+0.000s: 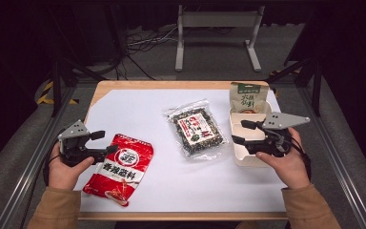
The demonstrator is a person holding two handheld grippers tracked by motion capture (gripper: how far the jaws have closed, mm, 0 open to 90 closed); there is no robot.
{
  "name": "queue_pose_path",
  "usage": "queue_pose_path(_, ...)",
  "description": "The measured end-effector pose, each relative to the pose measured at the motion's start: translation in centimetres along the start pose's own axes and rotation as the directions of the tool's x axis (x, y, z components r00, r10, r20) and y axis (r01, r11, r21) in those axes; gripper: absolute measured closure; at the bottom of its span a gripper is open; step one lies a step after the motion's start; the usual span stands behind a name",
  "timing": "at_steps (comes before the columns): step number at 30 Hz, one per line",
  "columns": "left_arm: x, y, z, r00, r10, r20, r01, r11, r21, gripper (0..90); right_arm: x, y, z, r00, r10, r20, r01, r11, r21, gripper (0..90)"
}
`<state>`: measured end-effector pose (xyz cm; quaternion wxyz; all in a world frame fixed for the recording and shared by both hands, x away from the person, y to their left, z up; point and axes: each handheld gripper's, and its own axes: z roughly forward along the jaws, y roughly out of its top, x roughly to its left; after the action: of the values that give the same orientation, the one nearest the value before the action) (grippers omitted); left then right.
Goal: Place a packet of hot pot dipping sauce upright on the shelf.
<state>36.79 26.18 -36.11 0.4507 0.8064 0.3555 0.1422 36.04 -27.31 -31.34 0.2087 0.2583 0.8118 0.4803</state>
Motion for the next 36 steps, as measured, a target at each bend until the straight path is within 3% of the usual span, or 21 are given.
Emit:
queue_pose_path(3,0.1,-0.2,0.1,0.9995,0.023,-0.023,-0.022,0.9996,0.018,23.0,0.4,-0.4,0.3,0.9997,0.018,-0.019,-0.018,1.0,0.002,39.4)
queue_pose_path(5,0.3,-0.3,0.1,0.9991,0.027,-0.031,-0.026,0.9995,0.019,22.5,0.7,-0.5,0.4,1.0,0.008,0.001,-0.008,1.0,0.007,39.4)
queue_pose_path(7,0.5,-0.4,0.2,0.9996,0.016,-0.023,-0.016,0.9998,0.009,22.2,0.9,-0.6,0.5,0.9999,0.001,0.016,-0.001,1.0,0.01,40.7)
queue_pose_path(13,1.8,-0.6,0.6,0.9997,0.008,-0.024,-0.007,0.9996,0.027,20.4,1.9,-0.9,1.2,0.9996,-0.019,-0.022,0.019,1.0,0.008,42.4)
queue_pose_path(15,3.2,-0.9,1.5,0.9995,-0.019,-0.025,0.02,0.9991,0.037,20.4,2.4,-1.1,1.6,0.9987,-0.025,-0.045,0.026,1.0,0.011,43.3)
queue_pose_path(17,3.6,-0.9,1.7,0.9997,-0.013,-0.022,0.014,0.9991,0.04,20.4,2.5,-1.2,1.7,0.9985,-0.024,-0.049,0.025,1.0,0.014,43.3)
queue_pose_path(20,4.4,-1.1,2.4,0.9992,-0.038,0.009,0.038,0.9986,0.037,20.4,2.9,-1.4,1.9,0.9979,-0.024,-0.06,0.025,0.999,0.021,43.3)
queue_pose_path(25,5.1,-1.3,3.7,0.9994,-0.034,0.007,0.034,0.9973,0.065,19.8,3.4,-1.9,2.5,0.997,-0.028,-0.073,0.031,0.999,0.033,43.0)
queue_pose_path(28,5.2,-1.4,4.7,0.9987,-0.05,0.009,0.049,0.9947,0.091,19.1,3.6,-2.1,2.8,0.9965,-0.025,-0.08,0.029,0.999,0.042,42.5)
queue_pose_path(32,5.2,-1.7,6.3,0.9982,-0.059,0.007,0.057,0.9847,0.165,20.9,3.8,-2.5,3.2,0.9961,-0.024,-0.085,0.029,0.998,0.056,41.6)
queue_pose_path(36,5.6,-1.8,7.2,0.9955,-0.093,0.016,0.089,0.9809,0.173,23.8,3.9,-2.8,3.4,0.9958,-0.026,-0.088,0.032,0.998,0.063,41.3)
